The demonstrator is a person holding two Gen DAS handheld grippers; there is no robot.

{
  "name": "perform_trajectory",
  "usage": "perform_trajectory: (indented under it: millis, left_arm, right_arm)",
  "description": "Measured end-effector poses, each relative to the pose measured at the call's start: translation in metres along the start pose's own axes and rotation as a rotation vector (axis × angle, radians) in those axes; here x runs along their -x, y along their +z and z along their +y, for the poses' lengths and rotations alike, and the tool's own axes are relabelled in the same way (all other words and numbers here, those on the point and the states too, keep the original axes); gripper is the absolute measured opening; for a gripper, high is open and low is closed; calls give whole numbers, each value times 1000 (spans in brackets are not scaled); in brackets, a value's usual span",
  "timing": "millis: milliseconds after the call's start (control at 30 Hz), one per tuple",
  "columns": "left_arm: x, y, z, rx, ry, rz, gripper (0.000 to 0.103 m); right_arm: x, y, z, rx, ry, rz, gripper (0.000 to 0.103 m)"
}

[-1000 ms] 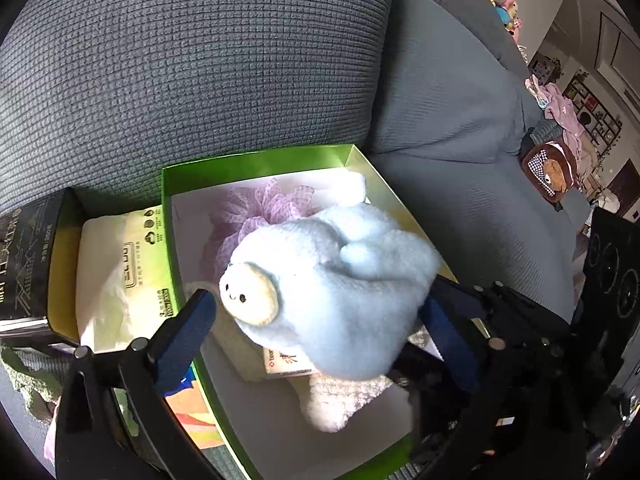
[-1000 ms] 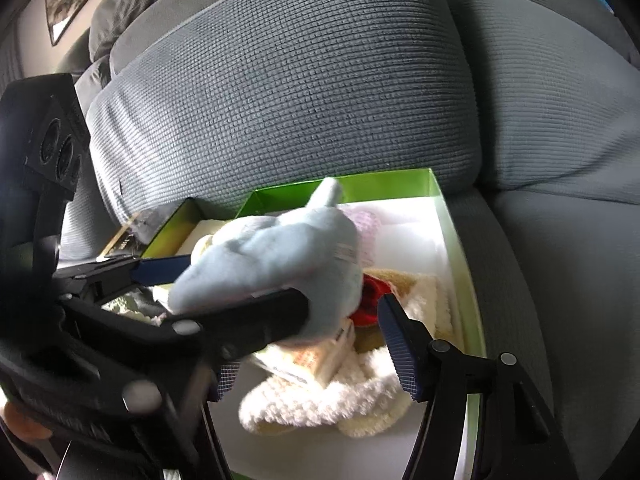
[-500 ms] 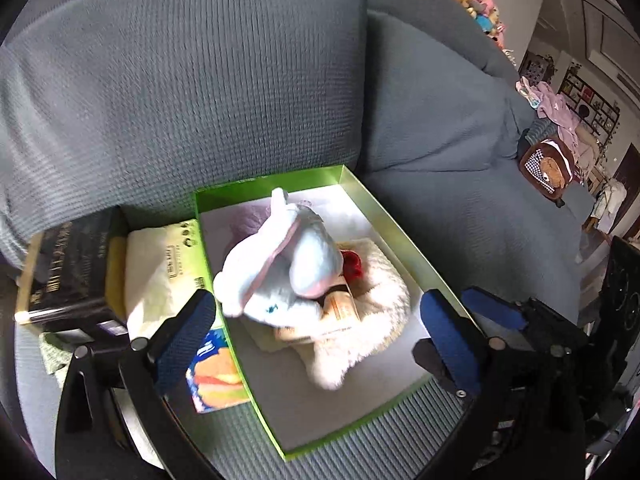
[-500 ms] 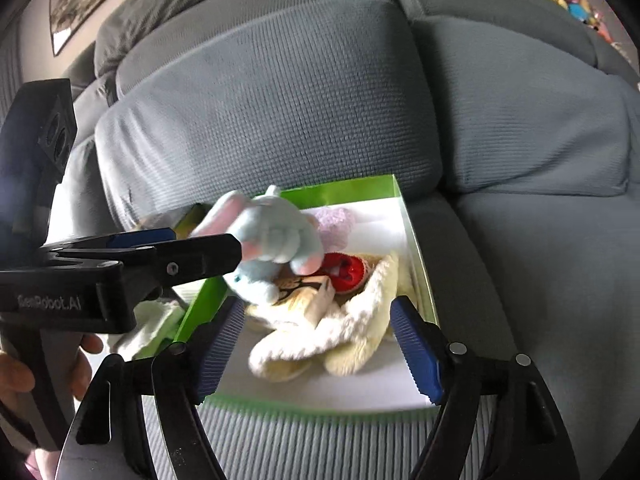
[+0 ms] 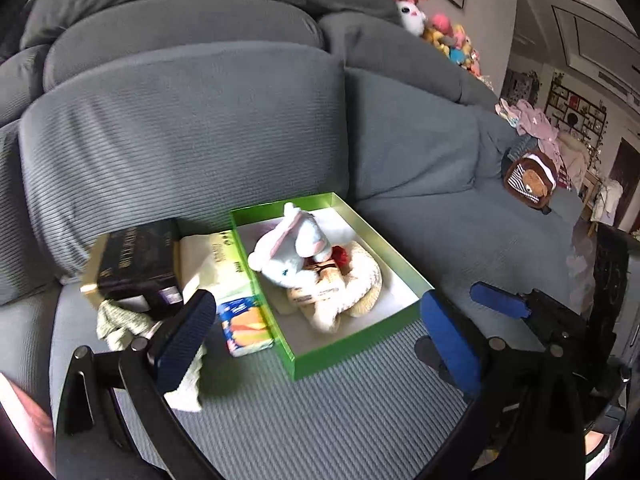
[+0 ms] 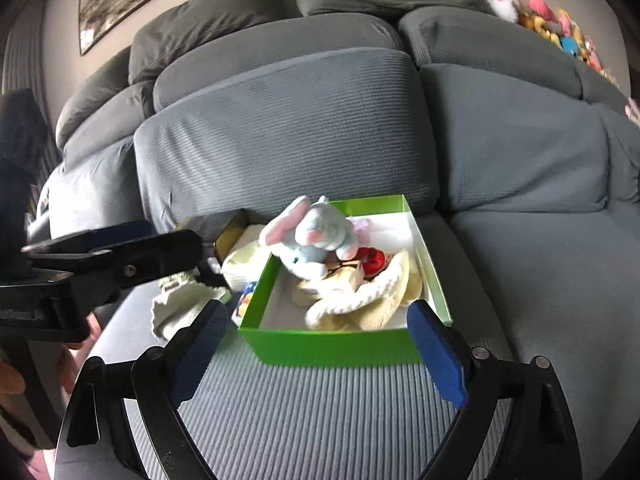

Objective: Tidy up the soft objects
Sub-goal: 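Withdraw the right gripper toward the pink-and-grey cloth, then grasp the pink-and-grey cloth with the right gripper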

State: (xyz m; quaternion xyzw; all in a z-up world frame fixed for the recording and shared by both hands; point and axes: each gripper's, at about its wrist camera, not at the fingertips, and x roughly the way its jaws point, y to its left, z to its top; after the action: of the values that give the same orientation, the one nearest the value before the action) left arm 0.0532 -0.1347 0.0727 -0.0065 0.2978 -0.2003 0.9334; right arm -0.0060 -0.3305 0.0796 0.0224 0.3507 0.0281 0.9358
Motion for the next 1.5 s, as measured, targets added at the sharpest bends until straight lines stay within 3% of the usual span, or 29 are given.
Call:
perform_trajectory:
  millis: [267,400,667,833,1000,1100,1200,1267,1300,1400,1500]
  left_arm:
    - [34,-51,39,98,56,35,102]
    - [44,-88,91,215,114,81,102]
    - [75,-137,178,447,198,99,102]
    - [81,-150,199,502,211,101,102]
    - [73,-152,209,501,198,108,102]
    - [68,-151,217,505,185,107,102]
    - [63,-151,225,515,177,112,102]
    - [57,-151,229,521,170,121,102]
    - [55,-150,229,522,167,123,102]
    - [47,-152,231,530,142,135,102]
    - [42,-155,229,541,100,149,102]
  right_arm:
    - [5,-20,45,94,48,61,92]
    - [-8,-42,70,137,97,135,92]
    - [-57,-83,120,165,234,276,92]
    - [-86,-81,141,112,296,286,92]
    - [-120,-63,162,119,262,268,90]
    - [-141,-54,175,151,216,264,80]
    - [-172,-51,184,153,176,316,65]
    - [-186,-52,187,165,155,341,37]
    - [-191,-53,189,171,165,343,17]
    - [-186,-56,192,179,234,332,10]
    - [-162,-60,192,177,338,331,10]
